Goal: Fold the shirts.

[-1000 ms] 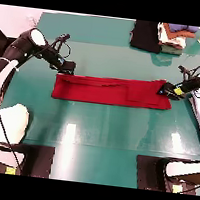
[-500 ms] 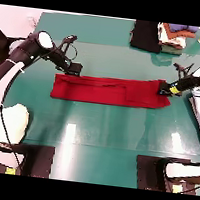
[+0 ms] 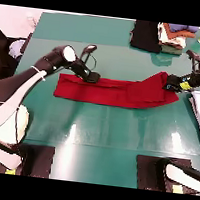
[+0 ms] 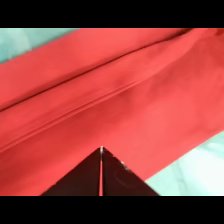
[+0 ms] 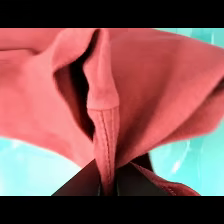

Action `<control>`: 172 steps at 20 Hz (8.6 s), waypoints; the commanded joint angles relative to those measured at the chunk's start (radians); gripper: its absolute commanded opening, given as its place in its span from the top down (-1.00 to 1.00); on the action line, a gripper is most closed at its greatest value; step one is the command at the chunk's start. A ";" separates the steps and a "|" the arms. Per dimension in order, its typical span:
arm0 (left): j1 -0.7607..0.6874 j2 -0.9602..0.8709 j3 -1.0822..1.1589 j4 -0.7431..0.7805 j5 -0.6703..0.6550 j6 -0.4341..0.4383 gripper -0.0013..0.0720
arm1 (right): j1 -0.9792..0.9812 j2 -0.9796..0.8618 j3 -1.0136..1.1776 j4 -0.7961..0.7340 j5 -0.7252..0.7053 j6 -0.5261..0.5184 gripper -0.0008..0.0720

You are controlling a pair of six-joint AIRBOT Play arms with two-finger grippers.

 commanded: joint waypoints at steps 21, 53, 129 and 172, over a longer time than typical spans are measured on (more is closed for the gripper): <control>0.050 -0.007 0.138 0.045 -0.005 -0.001 0.89 | 0.510 -0.256 0.628 0.005 0.050 0.241 0.92; 0.459 0.447 0.134 0.160 -0.261 0.093 0.89 | 0.431 -0.349 0.123 0.045 -0.230 0.161 -0.99; 0.146 0.447 0.135 0.061 -0.298 0.138 0.89 | -0.894 0.144 -0.156 -0.551 -0.089 0.039 -0.16; 0.146 0.447 0.135 0.056 -0.256 0.138 0.89 | 0.393 0.014 0.029 -0.029 -0.220 0.040 0.91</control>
